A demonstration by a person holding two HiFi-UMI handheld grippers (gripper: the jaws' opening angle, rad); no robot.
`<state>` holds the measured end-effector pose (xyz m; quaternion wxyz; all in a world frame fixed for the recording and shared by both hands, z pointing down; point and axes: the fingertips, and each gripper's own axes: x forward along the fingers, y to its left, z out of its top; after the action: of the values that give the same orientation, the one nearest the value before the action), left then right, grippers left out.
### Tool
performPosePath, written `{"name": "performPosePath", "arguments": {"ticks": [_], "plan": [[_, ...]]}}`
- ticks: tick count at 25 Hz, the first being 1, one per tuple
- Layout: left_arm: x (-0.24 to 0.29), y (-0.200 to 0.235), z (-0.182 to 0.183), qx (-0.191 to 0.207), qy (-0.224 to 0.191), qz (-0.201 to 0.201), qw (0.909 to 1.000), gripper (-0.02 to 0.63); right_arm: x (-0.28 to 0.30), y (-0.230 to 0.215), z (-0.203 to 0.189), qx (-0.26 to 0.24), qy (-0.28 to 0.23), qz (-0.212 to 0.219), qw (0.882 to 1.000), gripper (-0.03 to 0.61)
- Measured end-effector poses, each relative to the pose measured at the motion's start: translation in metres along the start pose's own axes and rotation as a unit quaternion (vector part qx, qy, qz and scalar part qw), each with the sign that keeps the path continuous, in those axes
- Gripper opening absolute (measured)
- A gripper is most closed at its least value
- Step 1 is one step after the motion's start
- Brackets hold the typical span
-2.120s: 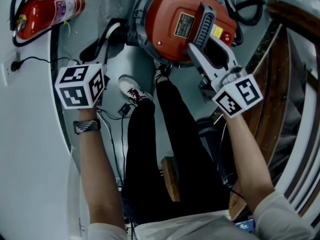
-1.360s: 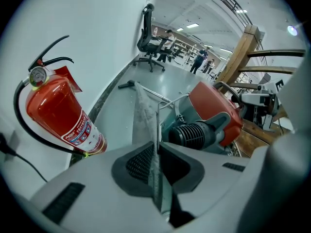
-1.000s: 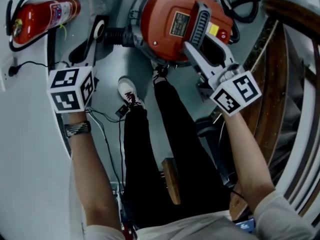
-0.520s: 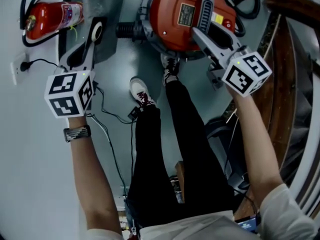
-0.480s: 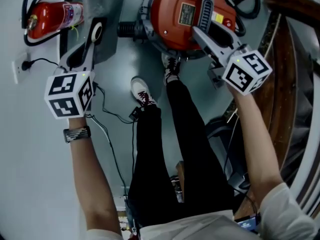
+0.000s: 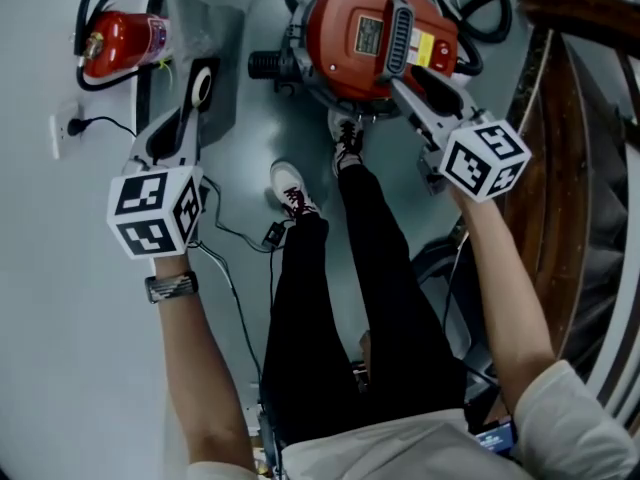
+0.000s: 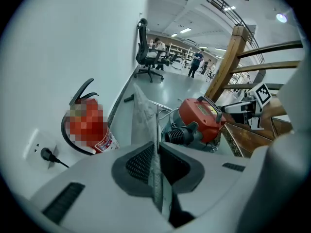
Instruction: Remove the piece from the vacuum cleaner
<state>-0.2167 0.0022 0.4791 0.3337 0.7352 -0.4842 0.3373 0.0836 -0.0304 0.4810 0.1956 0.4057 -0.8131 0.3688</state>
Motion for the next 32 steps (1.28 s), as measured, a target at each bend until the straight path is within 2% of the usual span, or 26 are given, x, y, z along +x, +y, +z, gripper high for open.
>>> {"name": "performPosePath", "arguments": {"ticks": [5,14,18,23,32], "plan": [[-0.019,-0.006,0.006,-0.004,-0.013,-0.002,0.9999,0.029,-0.022,0.024,0.010,-0.017,-0.010,-0.008,1.000,0.195],[-0.063,-0.017,0.026,0.003,-0.040,0.002,0.9992,0.029,-0.059,0.074,0.046,-0.081,-0.057,-0.012,0.995,0.074],[-0.083,-0.018,0.031,-0.011,-0.047,0.007,0.9988,0.029,-0.082,0.087,0.055,-0.093,-0.045,-0.021,0.994,0.063],[-0.119,-0.016,0.044,-0.026,-0.054,0.017,0.9980,0.029,-0.110,0.113,0.077,-0.133,-0.018,-0.031,0.990,0.044],[-0.198,-0.040,0.086,-0.016,-0.075,0.005,0.9970,0.029,-0.153,0.184,0.140,-0.149,-0.055,0.006,0.987,0.035]]}}
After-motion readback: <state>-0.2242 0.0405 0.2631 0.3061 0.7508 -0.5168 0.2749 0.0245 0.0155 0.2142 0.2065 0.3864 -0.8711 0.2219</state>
